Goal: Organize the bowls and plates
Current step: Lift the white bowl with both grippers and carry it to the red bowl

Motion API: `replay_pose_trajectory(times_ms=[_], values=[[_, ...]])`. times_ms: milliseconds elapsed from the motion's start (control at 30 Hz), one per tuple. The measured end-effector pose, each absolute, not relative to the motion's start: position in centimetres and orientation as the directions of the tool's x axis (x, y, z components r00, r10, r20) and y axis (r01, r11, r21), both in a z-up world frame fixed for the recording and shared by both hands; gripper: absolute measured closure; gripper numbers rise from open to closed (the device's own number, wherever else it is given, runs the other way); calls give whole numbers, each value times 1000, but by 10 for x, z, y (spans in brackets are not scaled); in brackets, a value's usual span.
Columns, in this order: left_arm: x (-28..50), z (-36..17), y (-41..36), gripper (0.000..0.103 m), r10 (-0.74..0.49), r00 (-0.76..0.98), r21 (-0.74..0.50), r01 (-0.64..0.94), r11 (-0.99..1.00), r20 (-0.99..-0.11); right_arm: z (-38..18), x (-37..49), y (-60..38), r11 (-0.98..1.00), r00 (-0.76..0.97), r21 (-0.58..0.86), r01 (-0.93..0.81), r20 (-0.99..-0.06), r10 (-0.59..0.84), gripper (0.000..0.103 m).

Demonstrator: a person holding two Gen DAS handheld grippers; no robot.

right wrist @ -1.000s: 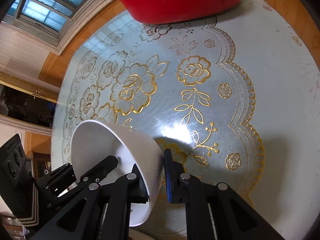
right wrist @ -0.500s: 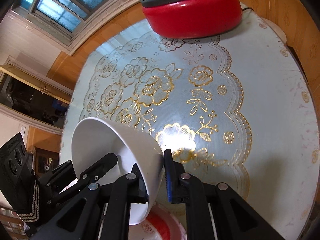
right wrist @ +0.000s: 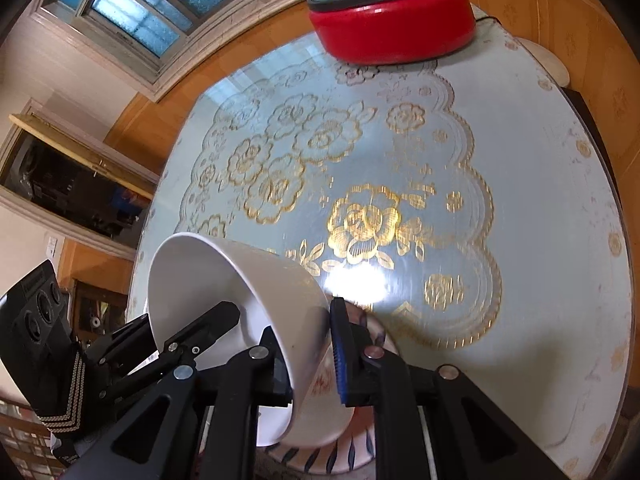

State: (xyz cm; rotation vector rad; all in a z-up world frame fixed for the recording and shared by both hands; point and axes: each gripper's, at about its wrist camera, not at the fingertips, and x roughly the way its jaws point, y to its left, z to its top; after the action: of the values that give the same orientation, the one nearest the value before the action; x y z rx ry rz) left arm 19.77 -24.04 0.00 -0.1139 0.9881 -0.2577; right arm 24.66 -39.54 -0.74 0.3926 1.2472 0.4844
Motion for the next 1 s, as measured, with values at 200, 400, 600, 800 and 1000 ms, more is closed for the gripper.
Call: replay_pose_trajectory(times_ms=[200,400,600,800,1000], values=[[178,-22,-240,89,-266,465,-219,155,963,-844,-25,224,-388,839,174,533,-110,-821,544,89],[166,-36,-237,89,-260,433,-215,150,965,-863,-40,213,-381,844,126,529,-91,-834,537,89],[163,-49,-235,88,-252,397,-213,141,967,-882,-50,209,-376,852,99,516,-90,-846,523,88],[162,-56,-235,88,-250,384,-213,136,967,-889,-59,209,-375,850,74,522,-78,-847,527,88],[162,-57,-237,88,-239,386,-204,130,970,-891,-58,209,-376,855,76,512,-87,-852,518,88]])
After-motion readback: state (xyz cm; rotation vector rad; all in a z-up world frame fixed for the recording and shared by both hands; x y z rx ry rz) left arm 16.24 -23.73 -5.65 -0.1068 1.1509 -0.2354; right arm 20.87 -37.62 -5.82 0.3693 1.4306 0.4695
